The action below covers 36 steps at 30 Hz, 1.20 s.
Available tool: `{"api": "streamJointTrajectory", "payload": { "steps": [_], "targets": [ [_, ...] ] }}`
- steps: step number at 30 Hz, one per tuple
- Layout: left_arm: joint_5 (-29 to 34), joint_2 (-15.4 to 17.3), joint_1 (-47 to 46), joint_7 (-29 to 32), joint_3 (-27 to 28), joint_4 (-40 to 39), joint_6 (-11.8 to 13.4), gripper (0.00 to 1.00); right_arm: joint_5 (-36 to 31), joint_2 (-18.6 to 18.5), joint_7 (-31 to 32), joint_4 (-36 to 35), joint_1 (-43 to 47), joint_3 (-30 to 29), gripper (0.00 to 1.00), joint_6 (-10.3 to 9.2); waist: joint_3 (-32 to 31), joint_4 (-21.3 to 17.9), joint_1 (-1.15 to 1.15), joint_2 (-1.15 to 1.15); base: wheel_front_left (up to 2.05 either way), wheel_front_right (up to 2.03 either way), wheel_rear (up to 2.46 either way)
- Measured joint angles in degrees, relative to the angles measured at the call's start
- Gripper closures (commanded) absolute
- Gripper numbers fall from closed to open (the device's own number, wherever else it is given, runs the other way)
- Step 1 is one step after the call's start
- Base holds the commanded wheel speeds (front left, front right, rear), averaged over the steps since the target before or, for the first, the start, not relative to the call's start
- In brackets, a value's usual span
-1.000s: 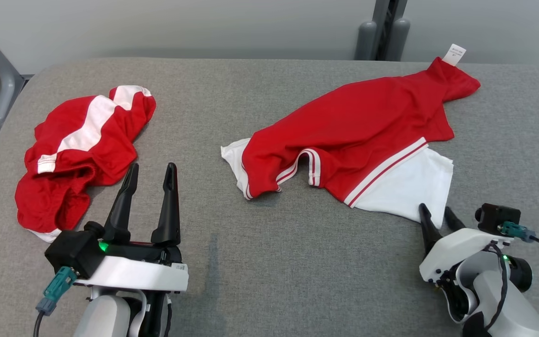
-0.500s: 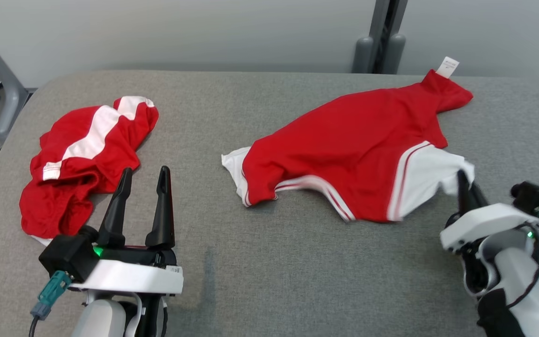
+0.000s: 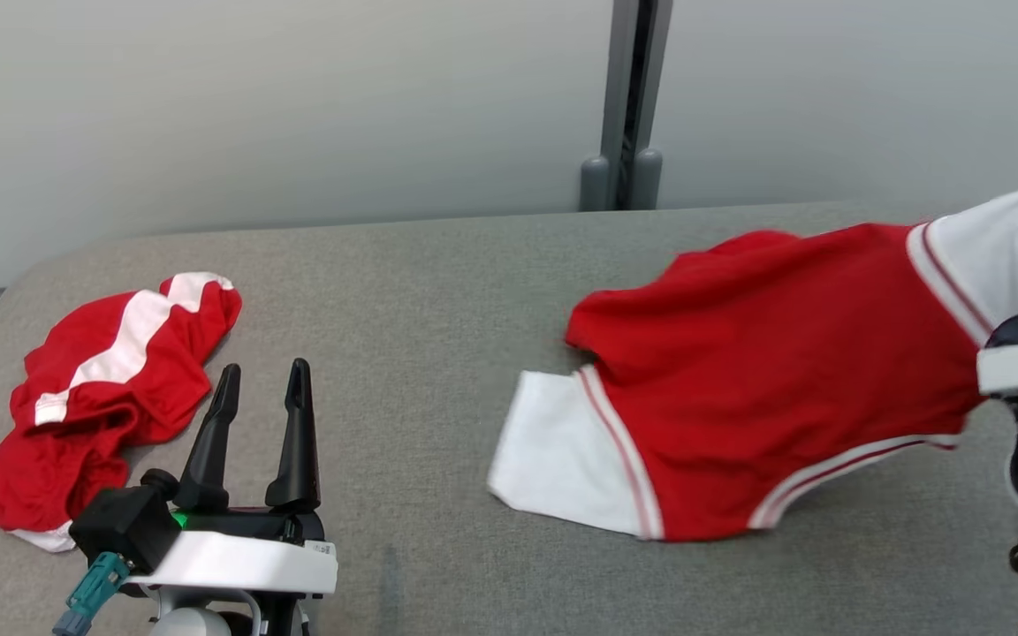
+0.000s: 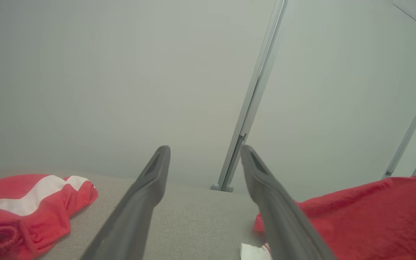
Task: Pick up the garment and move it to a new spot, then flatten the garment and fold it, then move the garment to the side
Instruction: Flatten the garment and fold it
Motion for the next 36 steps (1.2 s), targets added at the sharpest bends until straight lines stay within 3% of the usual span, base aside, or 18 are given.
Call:
{"api": "streamJointTrajectory", "payload": {
  "steps": [5,12,17,25,26,27,28,32,34,36],
  "targets": [
    [-0.2,0.0,0.6,0.0,-0.4,-0.2,0.3,0.0,-1.7,0.3,6.7,-9.7,-1.4,-1.9,1.0,0.0,-1.4,-1.2,0.0,0.0,0.0,0.0,0.0],
    [-1.6,0.0,0.8,0.0,-1.6,-0.3,0.3,0.0,-3.4,3.3,14.6,-16.7,-10.0,4.4,1.0,0.0,-1.1,0.4,0.0,0.0,0.0,0.0,0.0],
    [-3.6,0.0,-0.1,0.0,-4.4,-0.4,0.6,0.0,-2.0,4.7,17.1,-7.3,-18.8,13.3,1.0,0.0,-0.1,4.7,0.0,0.0,0.0,0.0,0.0],
    [-4.7,0.0,-2.0,0.0,-7.2,-0.9,1.1,0.0,-5.0,4.6,16.5,16.8,-28.2,23.8,1.0,0.0,3.1,13.3,0.0,0.0,0.0,0.0,0.0],
    [-4.6,0.1,-2.2,0.0,-7.4,-1.2,1.1,0.0,-6.5,4.3,17.0,19.9,-29.2,25.3,0.87,0.0,3.5,14.5,0.0,0.0,0.0,0.0,0.0],
    [-4.6,0.1,-2.4,0.0,-7.6,-1.4,1.1,0.0,-7.6,4.1,17.0,22.6,-30.2,26.7,0.1,0.0,4.0,15.6,0.0,0.0,0.0,0.0,0.0],
    [-4.6,0.1,-2.6,0.0,-7.9,-1.5,1.1,0.0,-7.7,4.2,17.0,25.2,-31.2,27.4,0.0,0.0,4.5,16.7,0.0,0.0,0.0,0.0,0.0],
    [-4.7,0.0,-2.9,0.0,-8.3,-2.0,1.6,0.0,-9.8,4.3,20.4,33.8,-33.8,34.4,0.0,0.01,6.3,20.3,0.0,0.0,0.0,0.0,0.0],
    [-5.2,0.1,-2.8,0.0,-8.1,-2.3,1.9,0.0,-11.5,4.3,20.2,35.1,-34.7,40.1,0.0,0.01,7.0,21.4,0.0,0.0,0.0,0.0,0.0],
    [-5.2,0.0,-2.8,0.0,-7.8,-2.4,2.0,0.0,-8.9,4.8,18.9,35.9,-35.4,41.1,0.0,0.02,7.6,21.9,0.0,0.0,0.0,0.0,0.0]
  ]
}}
